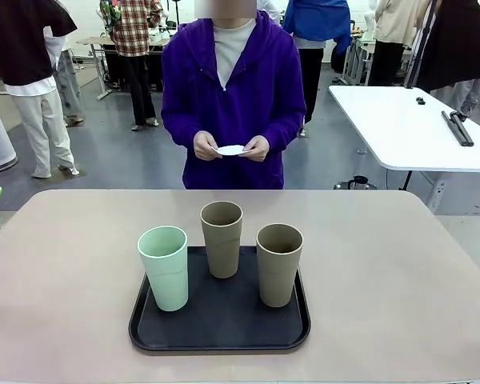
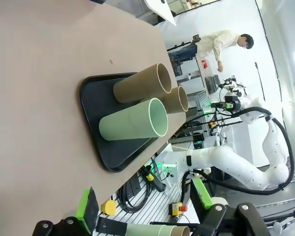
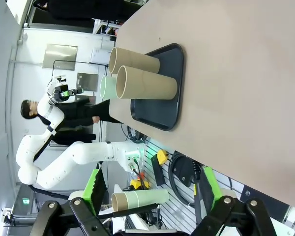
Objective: Place coasters on the table and set cups on them.
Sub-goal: Pick up one Reusable plastic cup and place it on a coaster set by the human.
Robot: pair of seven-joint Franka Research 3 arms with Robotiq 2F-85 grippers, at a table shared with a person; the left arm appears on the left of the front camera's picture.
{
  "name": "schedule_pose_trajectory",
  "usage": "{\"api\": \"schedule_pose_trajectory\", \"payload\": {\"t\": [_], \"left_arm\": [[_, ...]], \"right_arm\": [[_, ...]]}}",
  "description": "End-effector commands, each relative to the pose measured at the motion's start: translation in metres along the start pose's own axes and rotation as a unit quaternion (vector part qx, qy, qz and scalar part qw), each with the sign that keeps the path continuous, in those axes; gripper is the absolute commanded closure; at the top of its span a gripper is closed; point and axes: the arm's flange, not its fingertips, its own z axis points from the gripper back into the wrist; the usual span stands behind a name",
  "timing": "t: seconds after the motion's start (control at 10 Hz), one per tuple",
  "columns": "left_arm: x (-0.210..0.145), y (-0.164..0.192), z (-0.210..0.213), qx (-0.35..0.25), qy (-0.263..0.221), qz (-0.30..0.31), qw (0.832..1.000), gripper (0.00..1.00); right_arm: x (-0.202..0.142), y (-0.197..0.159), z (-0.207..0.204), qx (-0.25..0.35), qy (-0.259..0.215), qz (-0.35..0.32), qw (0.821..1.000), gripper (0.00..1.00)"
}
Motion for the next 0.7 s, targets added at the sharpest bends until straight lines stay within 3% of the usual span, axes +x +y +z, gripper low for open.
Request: {"api": "schedule_pose_trajectory", "payload": {"t": [0.0, 0.6], "left_arm": [[-0.0016, 0.002, 0.0019, -0.004, -0.003, -0.003, 1.0, 0.0], [-0.0016, 0.002, 0.0019, -0.004, -0.003, -0.003, 1.0, 0.0]], "right_arm": [[0.0006, -0.0003, 0.0003, 0.002, -0.001, -0.003, 1.0, 0.0], [0.0006, -0.0003, 0.0003, 0.002, -0.001, -0.003, 1.0, 0.0]]}}
